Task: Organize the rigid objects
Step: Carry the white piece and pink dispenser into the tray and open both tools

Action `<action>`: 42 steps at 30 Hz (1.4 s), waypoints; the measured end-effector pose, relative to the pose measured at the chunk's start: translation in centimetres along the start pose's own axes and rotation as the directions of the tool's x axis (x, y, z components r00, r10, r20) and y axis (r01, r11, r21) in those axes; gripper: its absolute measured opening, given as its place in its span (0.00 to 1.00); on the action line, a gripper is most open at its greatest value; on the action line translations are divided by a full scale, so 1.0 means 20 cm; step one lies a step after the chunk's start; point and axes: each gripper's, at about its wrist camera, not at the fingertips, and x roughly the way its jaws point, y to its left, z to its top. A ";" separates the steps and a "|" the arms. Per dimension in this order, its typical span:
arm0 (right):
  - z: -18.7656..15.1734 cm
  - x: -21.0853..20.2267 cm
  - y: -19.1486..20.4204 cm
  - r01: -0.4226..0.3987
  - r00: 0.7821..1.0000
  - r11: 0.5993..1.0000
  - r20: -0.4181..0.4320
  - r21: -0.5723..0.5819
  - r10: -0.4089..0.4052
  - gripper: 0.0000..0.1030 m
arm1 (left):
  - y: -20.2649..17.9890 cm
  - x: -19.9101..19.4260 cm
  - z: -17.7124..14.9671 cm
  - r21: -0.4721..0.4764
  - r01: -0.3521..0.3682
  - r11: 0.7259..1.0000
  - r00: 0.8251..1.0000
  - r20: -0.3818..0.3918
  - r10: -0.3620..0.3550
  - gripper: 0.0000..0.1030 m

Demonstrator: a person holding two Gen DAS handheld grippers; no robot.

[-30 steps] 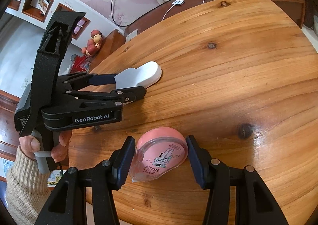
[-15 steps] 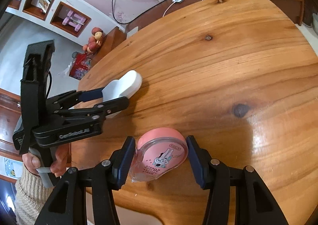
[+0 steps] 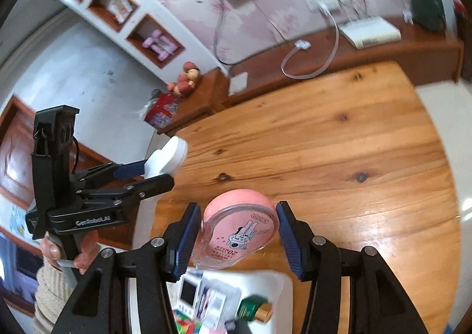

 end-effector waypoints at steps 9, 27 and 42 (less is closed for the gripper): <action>-0.39 -0.17 0.38 0.140 0.989 0.957 -0.004 -0.252 -0.146 0.52 | -0.12 -0.23 -0.53 -0.069 -0.025 0.997 0.999 -0.027 0.023 0.68; -1.03 0.13 0.52 0.150 0.961 0.900 -0.154 -0.409 -0.230 0.52 | -0.20 0.03 -1.30 -0.247 -0.068 0.967 0.993 -0.107 0.042 0.68; -1.11 0.21 0.54 0.152 0.953 0.889 -0.173 -0.432 -0.247 0.70 | -0.19 0.12 -1.39 -0.289 -0.060 0.955 0.994 -0.106 0.030 0.69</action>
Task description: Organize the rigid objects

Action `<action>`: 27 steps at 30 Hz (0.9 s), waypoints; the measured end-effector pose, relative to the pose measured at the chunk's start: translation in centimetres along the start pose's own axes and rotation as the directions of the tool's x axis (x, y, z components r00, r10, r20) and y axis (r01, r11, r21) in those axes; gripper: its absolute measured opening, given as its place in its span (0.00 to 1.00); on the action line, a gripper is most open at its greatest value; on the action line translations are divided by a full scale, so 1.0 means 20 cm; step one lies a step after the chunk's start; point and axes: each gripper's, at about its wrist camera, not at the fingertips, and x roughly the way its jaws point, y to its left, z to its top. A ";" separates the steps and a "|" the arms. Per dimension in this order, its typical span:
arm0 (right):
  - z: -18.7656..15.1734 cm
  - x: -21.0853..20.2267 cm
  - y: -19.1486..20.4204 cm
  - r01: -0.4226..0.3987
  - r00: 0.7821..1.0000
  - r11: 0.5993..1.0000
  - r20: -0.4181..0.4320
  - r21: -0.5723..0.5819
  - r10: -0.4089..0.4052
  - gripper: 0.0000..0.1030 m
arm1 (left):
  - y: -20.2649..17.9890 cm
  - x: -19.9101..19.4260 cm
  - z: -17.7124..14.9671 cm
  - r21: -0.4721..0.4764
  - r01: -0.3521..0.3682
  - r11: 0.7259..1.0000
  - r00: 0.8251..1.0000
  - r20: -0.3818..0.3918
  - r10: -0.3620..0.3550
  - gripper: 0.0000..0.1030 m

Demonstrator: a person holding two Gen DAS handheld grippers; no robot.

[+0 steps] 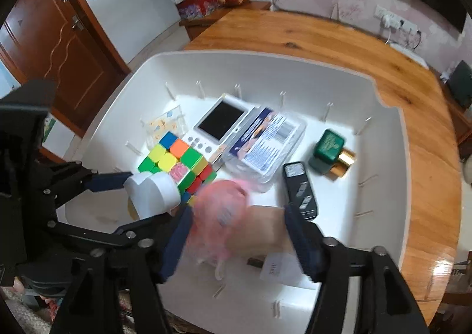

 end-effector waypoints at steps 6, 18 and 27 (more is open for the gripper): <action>-0.01 -0.05 -0.01 0.027 0.999 1.000 0.043 0.008 -0.027 0.70 | -0.01 0.01 0.01 -0.010 -0.004 1.000 1.000 -0.010 0.004 0.70; -0.02 -0.13 -0.07 0.064 0.992 0.997 0.104 0.046 -0.069 0.70 | -0.06 -0.12 0.08 -0.011 -0.043 0.999 0.993 0.109 0.044 0.80; 0.01 -0.20 -0.14 0.098 0.984 0.992 0.144 0.074 -0.108 0.71 | -0.11 -0.19 0.20 0.004 -0.065 0.998 0.984 0.165 0.064 0.80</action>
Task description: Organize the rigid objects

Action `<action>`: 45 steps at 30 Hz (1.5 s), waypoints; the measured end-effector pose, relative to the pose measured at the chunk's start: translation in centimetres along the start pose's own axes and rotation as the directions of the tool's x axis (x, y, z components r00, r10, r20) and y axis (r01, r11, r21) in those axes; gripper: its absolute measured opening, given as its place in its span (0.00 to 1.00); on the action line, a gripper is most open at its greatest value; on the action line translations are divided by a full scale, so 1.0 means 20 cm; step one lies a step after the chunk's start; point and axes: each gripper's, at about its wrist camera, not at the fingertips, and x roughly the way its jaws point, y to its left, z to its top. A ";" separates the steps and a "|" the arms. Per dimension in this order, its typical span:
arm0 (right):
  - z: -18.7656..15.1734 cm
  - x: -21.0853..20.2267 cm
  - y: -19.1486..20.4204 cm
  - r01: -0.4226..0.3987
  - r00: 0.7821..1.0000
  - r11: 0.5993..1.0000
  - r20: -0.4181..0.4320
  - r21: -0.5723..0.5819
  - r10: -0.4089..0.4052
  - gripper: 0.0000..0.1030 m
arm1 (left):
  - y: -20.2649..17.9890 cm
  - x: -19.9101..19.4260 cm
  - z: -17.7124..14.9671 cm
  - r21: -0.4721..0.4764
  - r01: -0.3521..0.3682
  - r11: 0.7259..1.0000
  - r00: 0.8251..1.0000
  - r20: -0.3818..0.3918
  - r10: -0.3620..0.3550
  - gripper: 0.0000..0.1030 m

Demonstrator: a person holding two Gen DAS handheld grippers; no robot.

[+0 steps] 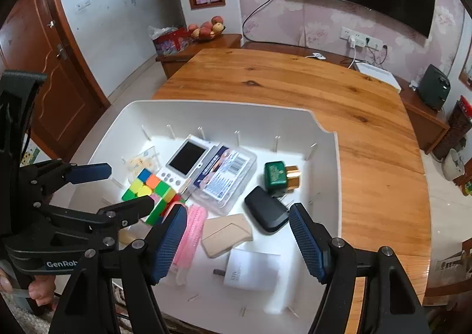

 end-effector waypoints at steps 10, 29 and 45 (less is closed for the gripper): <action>0.14 -0.14 -0.10 0.061 0.997 0.998 0.045 0.015 -0.062 0.70 | -0.09 -0.17 0.19 0.030 -0.031 0.999 0.996 0.088 0.028 0.80; 0.19 -0.40 -0.18 0.135 0.981 0.976 0.117 0.170 -0.156 0.77 | -0.17 -0.34 0.24 -0.052 -0.044 0.998 0.994 0.102 0.049 0.81; 0.16 -0.43 -0.15 0.171 0.970 0.970 0.143 0.174 -0.196 0.77 | -0.18 -0.38 0.19 -0.084 -0.069 0.994 0.990 0.115 0.079 0.81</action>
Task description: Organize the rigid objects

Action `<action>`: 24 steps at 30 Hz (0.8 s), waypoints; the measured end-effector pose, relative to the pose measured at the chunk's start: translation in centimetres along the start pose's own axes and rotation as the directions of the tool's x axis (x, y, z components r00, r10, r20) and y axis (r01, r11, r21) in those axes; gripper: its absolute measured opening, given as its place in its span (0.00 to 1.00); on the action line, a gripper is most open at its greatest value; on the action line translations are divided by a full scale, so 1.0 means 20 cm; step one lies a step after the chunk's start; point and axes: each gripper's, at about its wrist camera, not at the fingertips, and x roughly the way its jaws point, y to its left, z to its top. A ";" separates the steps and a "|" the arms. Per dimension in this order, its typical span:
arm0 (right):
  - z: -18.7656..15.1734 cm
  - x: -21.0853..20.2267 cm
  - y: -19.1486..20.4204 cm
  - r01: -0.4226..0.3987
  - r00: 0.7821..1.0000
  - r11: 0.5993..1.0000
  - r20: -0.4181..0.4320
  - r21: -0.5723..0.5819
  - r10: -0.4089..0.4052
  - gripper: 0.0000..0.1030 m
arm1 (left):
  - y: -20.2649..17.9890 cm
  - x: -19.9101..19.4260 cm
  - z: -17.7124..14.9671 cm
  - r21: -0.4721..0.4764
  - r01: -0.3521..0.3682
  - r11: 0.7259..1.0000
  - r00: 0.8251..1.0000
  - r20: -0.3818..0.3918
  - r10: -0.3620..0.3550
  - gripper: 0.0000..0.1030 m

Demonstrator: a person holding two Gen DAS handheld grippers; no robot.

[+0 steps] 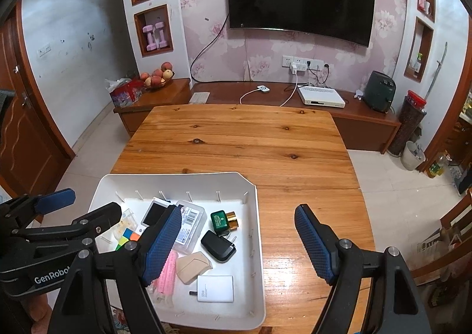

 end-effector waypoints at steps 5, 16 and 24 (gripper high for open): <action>0.00 -0.02 0.00 0.007 1.000 1.000 0.011 0.003 -0.007 0.77 | 0.00 -0.01 -0.01 -0.001 -0.008 1.000 1.000 0.005 0.008 0.81; 0.00 -0.05 -0.01 0.012 1.000 1.000 0.025 0.008 -0.012 0.77 | 0.03 -0.03 -0.02 -0.013 -0.019 1.000 1.000 0.011 0.019 0.81; 0.00 -0.06 -0.02 0.016 0.999 1.000 0.031 0.017 -0.017 0.77 | 0.02 -0.03 -0.02 -0.019 -0.018 1.000 1.000 0.016 0.018 0.81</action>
